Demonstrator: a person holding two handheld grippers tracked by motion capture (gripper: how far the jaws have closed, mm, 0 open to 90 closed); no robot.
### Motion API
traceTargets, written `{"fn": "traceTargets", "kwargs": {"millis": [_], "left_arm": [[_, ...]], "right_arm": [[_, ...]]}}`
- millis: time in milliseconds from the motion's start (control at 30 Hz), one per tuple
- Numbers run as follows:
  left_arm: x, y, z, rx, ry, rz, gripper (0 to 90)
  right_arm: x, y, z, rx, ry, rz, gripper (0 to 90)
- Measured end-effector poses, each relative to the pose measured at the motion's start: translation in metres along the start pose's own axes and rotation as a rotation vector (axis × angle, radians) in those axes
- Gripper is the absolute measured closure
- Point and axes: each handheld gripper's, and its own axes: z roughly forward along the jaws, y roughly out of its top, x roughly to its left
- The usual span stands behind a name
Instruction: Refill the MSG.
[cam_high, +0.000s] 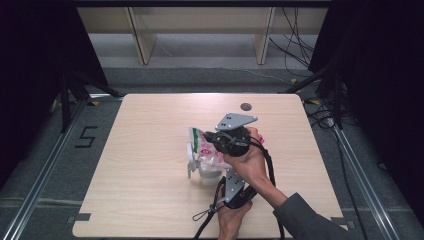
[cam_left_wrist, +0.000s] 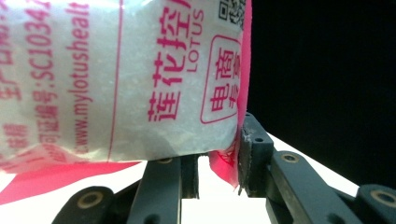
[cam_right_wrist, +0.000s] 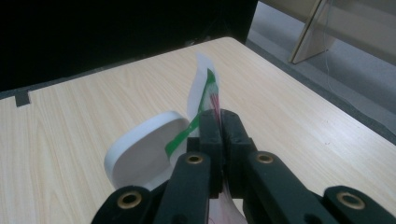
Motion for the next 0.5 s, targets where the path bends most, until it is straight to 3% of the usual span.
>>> {"fn": "traceTargets", "kwargs": {"millis": [233,267,500], "left_arm": [[0.0,-0.004,0.003,0.024,0.029,0.01,72.3],[0.0,-0.004,0.004,0.025,0.028,0.014,72.4],[0.001,-0.007,0.006,0.042,0.034,0.02,72.3]], "right_arm": [[-0.004,-0.002,-0.009,-0.021,-0.007,-0.001,90.0],[-0.005,-0.002,-0.011,-0.001,0.008,0.004,90.0],[-0.008,-0.003,-0.018,0.004,0.015,-0.001,90.0]]}}
